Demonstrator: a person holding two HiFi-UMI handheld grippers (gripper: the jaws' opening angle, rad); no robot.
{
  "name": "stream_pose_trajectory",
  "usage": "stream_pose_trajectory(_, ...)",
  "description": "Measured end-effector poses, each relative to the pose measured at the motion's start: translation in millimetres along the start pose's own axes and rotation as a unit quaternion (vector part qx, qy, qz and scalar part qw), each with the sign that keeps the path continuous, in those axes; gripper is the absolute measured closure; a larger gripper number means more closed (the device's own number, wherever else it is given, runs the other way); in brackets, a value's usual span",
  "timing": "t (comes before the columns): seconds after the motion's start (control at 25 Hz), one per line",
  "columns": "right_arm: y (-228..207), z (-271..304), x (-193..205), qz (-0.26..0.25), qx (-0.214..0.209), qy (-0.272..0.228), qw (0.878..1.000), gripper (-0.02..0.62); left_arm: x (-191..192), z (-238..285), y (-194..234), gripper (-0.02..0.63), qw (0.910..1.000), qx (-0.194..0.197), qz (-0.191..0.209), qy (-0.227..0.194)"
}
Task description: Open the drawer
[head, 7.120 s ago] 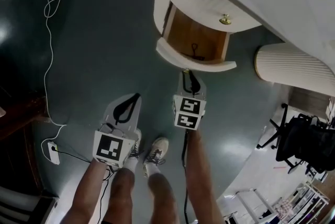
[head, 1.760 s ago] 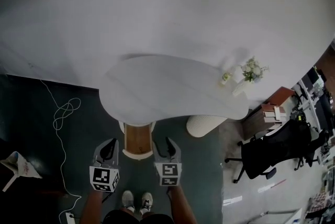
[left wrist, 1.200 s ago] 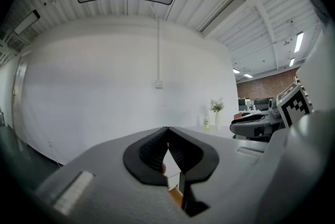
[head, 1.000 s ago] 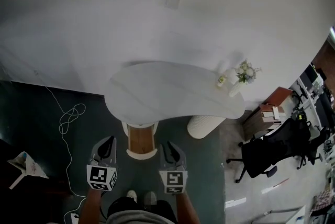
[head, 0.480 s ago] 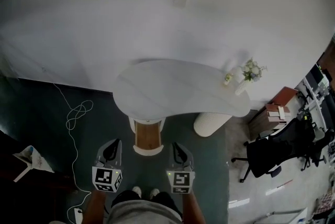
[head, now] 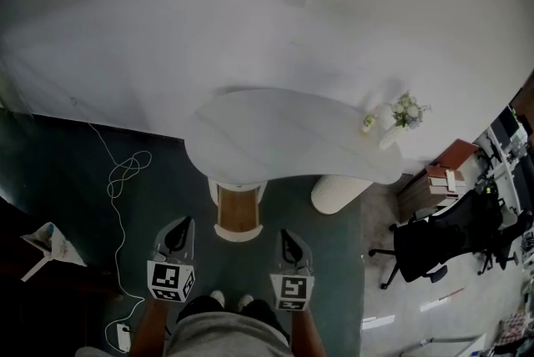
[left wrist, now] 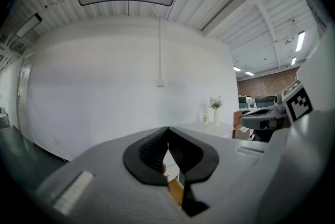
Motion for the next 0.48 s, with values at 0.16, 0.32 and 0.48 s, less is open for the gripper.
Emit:
stream_pose_trajectory(0.16, -1.9, -0.9, -3.8, 0.009, 0.001, -0.004, 1.0, 0.589, 2.6, -0.2, -0.8, 0.595, 1.0, 0.001, -0.003, 0.003)
stream_pose_trajectory(0.32, 0.5, -0.6, -4.8, 0.014, 0.001, -0.005, 1.0, 0.591, 5.3, -2.9, 1.5, 0.595, 1.0, 0.001, -0.005, 0.004)
stream_pose_trajectory(0.48, 3.7, 0.3, -8.5, 0.013, 0.001, -0.009, 1.0, 0.591, 6.6, -5.3, 2.7, 0.596, 1.0, 0.001, -0.006, 0.006)
Point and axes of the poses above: the fingertips, and each gripper's own axes: z forward along the fingers, y to its left, x out of its underside, the point moved 3 cm from there along -z, backward along the fingers
